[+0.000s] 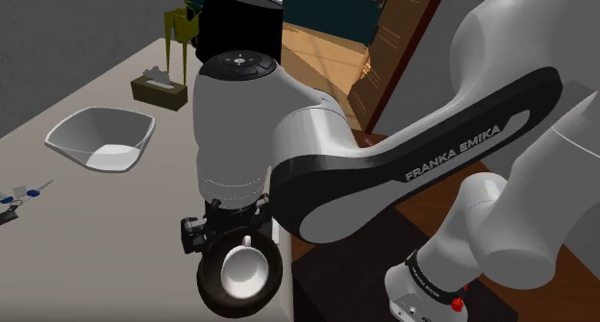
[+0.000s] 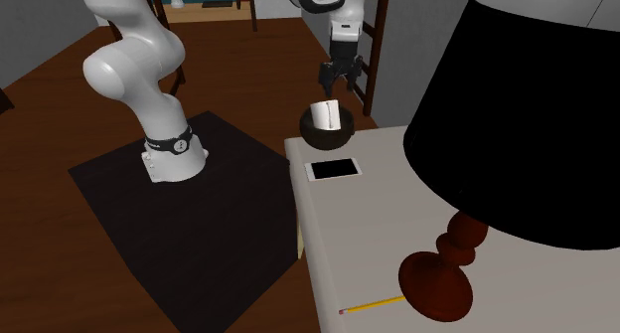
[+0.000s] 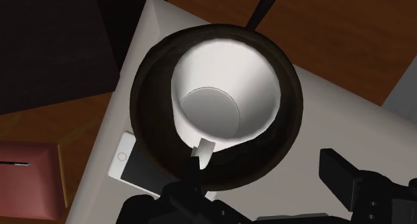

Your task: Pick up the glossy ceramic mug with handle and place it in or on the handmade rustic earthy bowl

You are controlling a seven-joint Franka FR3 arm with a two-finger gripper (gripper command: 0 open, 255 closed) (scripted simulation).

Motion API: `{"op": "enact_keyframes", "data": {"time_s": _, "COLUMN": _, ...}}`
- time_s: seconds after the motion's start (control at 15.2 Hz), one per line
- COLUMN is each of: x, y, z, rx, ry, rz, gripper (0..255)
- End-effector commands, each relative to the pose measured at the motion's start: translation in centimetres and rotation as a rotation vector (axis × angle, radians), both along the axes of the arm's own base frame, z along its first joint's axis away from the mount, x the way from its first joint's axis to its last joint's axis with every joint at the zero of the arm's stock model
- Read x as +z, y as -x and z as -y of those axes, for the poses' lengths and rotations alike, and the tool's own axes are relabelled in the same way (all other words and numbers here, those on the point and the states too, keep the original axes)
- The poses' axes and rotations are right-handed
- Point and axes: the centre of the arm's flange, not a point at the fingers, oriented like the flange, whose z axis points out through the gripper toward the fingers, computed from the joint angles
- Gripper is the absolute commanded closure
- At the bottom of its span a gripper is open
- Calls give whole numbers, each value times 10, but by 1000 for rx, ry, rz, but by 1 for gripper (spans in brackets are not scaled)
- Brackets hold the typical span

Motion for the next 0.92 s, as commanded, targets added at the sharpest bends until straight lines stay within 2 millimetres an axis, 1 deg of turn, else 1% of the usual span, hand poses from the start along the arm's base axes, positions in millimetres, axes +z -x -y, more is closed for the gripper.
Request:
{"op": "enact_keyframes", "data": {"time_s": 0.0, "x": 0, "y": 0, "z": 0, "rx": 0, "ry": 0, "rz": 0, "gripper": 0}}
{"op": "enact_keyframes", "data": {"time_s": 0.07, "x": 0, "y": 0, "z": 0, "rx": 0, "ry": 0, "rz": 0, "gripper": 0}}
{"op": "enact_keyframes", "data": {"time_s": 0.26, "x": 40, "y": 1, "z": -2, "rx": 0, "ry": 0, "rz": 0, "gripper": 0}}
{"op": "enact_keyframes", "data": {"time_s": 0.33, "x": 50, "y": 1, "z": -3, "rx": 0, "ry": 0, "rz": 0, "gripper": 0}}
{"op": "enact_keyframes", "data": {"time_s": 0.86, "x": 50, "y": 1, "z": -3, "rx": 0, "ry": 0, "rz": 0, "gripper": 0}}
